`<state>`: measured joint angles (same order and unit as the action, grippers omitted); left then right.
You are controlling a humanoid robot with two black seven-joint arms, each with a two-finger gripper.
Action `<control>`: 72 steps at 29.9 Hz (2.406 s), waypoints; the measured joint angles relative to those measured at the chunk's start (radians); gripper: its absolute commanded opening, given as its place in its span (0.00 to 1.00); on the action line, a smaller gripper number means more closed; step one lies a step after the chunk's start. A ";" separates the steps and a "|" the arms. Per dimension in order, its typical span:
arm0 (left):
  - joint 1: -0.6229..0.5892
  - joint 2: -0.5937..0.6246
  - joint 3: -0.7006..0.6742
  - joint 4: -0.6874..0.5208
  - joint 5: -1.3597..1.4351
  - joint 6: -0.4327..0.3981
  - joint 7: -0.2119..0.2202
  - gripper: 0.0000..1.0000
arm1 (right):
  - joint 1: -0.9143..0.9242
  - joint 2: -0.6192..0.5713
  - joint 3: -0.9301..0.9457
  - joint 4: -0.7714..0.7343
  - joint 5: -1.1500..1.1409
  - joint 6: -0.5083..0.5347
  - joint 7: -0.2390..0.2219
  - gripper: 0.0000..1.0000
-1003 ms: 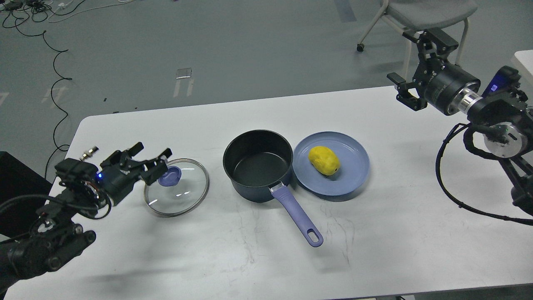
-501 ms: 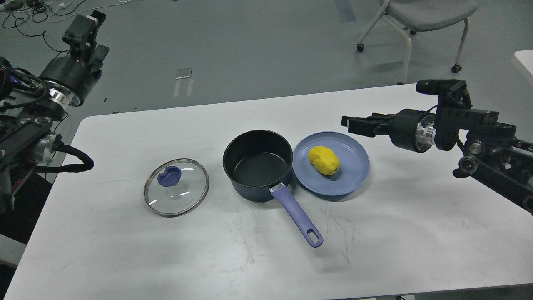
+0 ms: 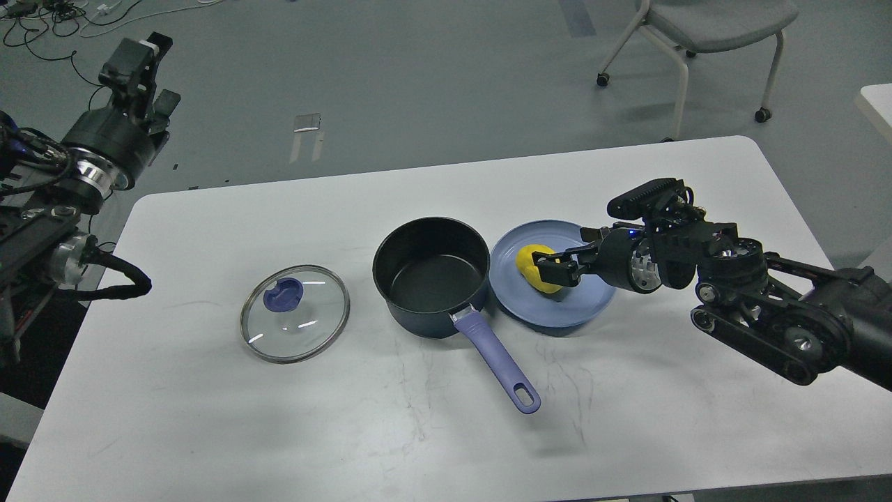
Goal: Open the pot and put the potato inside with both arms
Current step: 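Reach the right gripper to the yellow potato on the blue plate and grasp it, then lift the potato with the right gripper and carry it over the saucepan, then lower the potato into the saucepan and open the right gripper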
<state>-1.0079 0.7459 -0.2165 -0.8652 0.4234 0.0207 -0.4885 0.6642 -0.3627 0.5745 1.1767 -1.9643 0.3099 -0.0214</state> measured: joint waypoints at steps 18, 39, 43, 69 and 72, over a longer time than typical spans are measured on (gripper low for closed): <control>0.038 0.000 0.002 -0.002 0.007 0.015 0.000 0.98 | 0.005 0.088 -0.035 -0.104 -0.004 -0.010 -0.001 0.93; 0.051 0.028 0.012 -0.006 0.013 0.015 0.000 0.98 | -0.012 0.104 -0.041 -0.143 -0.001 -0.058 0.029 0.23; 0.055 0.033 0.013 -0.006 0.013 0.015 0.000 0.98 | -0.006 0.113 -0.040 -0.151 0.000 -0.060 0.031 0.22; 0.055 0.032 0.014 -0.006 0.019 0.018 0.000 0.98 | 0.262 0.230 -0.157 -0.122 0.016 -0.037 0.025 0.22; 0.055 0.033 0.014 -0.006 0.018 0.017 0.000 0.98 | 0.259 0.260 -0.170 -0.127 0.016 -0.026 0.022 0.22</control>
<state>-0.9526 0.7792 -0.2026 -0.8714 0.4419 0.0381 -0.4888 0.9236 -0.1026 0.4040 1.0495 -1.9481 0.2839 0.0004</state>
